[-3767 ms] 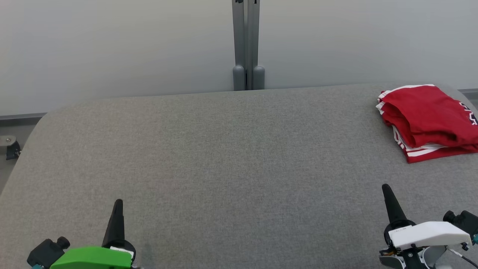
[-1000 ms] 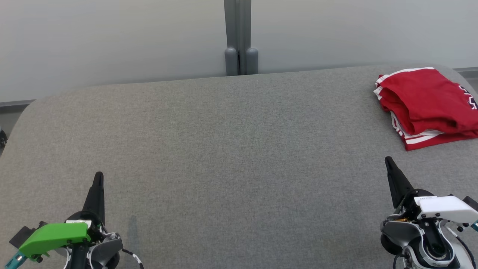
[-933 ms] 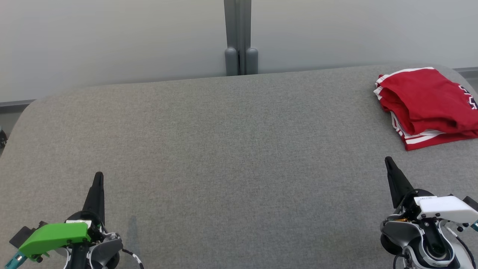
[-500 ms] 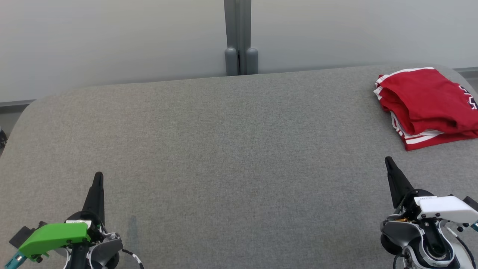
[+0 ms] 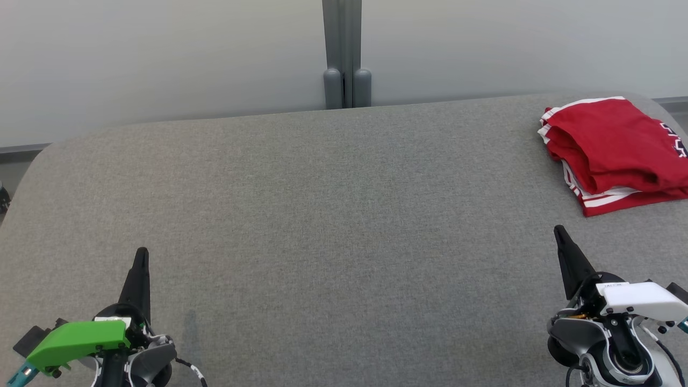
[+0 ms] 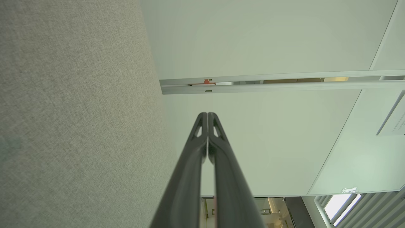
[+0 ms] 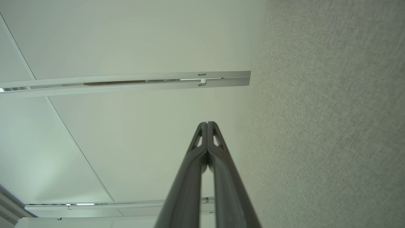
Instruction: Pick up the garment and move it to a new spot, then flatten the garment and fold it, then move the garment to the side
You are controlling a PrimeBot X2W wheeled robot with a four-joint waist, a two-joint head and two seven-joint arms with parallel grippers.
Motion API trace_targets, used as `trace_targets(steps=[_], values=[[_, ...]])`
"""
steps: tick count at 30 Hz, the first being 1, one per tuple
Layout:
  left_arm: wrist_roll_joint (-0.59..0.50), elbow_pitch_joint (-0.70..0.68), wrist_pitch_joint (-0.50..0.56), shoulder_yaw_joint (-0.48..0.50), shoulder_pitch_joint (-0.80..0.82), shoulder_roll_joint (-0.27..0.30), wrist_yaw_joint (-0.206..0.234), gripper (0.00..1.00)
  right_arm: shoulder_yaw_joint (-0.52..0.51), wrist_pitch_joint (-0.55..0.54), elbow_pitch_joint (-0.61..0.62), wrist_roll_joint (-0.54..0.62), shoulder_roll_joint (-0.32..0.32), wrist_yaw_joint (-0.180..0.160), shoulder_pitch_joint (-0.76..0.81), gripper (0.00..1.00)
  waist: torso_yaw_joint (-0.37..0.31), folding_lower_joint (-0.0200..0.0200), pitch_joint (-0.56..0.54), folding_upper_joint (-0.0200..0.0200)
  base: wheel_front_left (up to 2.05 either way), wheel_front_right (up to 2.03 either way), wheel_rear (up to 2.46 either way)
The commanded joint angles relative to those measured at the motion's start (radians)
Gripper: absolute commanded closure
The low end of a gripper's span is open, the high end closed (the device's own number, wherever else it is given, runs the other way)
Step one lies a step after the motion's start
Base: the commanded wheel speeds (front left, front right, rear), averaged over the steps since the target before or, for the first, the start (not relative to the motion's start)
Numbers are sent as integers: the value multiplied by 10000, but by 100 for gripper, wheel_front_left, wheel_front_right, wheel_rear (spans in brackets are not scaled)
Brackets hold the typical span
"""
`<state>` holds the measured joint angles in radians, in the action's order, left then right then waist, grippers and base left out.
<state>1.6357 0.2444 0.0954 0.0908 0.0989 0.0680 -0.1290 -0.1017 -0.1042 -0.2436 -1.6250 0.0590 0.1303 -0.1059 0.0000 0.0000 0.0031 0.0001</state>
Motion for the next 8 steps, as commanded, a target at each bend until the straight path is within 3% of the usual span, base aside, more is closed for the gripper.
trace_targets(steps=[1, 8], values=[[-76, 15, 34, 35, 179, -15, -43, 100, -26, -37, -24, 45, 3, 7, -63, 100, 0, 0, 0, -1, 0, 0, 0], [-85, 17, 60, 59, 182, -28, -43, 100, -36, -52, -24, 60, -5, 7, -64, 100, 0, 0, 0, -1, 0, 0, 0]])
